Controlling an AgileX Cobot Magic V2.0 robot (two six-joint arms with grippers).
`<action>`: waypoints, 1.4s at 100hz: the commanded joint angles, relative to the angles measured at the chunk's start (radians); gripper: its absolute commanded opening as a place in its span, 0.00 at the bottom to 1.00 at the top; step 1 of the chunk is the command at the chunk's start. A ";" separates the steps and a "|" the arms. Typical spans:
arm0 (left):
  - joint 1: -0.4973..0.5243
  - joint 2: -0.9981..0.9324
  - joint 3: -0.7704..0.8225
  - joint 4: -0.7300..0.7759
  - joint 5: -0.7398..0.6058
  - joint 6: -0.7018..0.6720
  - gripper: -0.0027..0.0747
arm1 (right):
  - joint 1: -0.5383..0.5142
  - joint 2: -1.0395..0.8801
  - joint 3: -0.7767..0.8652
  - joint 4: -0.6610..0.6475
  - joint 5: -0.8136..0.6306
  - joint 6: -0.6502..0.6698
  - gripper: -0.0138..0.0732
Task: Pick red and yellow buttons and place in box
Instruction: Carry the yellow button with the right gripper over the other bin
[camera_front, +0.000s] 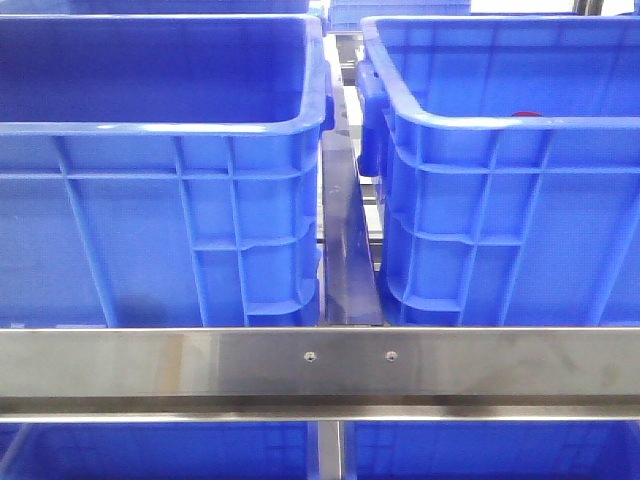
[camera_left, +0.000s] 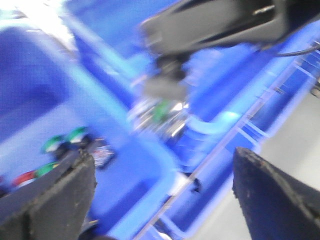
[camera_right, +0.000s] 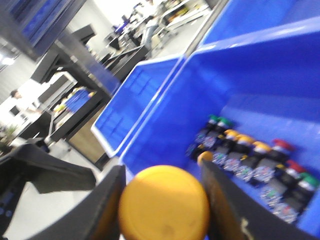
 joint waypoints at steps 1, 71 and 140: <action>0.058 -0.054 -0.007 0.019 -0.055 -0.035 0.72 | -0.039 -0.039 -0.037 0.125 0.069 -0.016 0.26; 0.673 -0.570 0.344 0.011 -0.054 -0.053 0.65 | -0.082 -0.039 -0.037 0.069 0.041 -0.016 0.26; 0.675 -0.718 0.419 0.011 -0.046 -0.053 0.01 | -0.084 -0.053 -0.039 0.072 -0.483 -0.285 0.26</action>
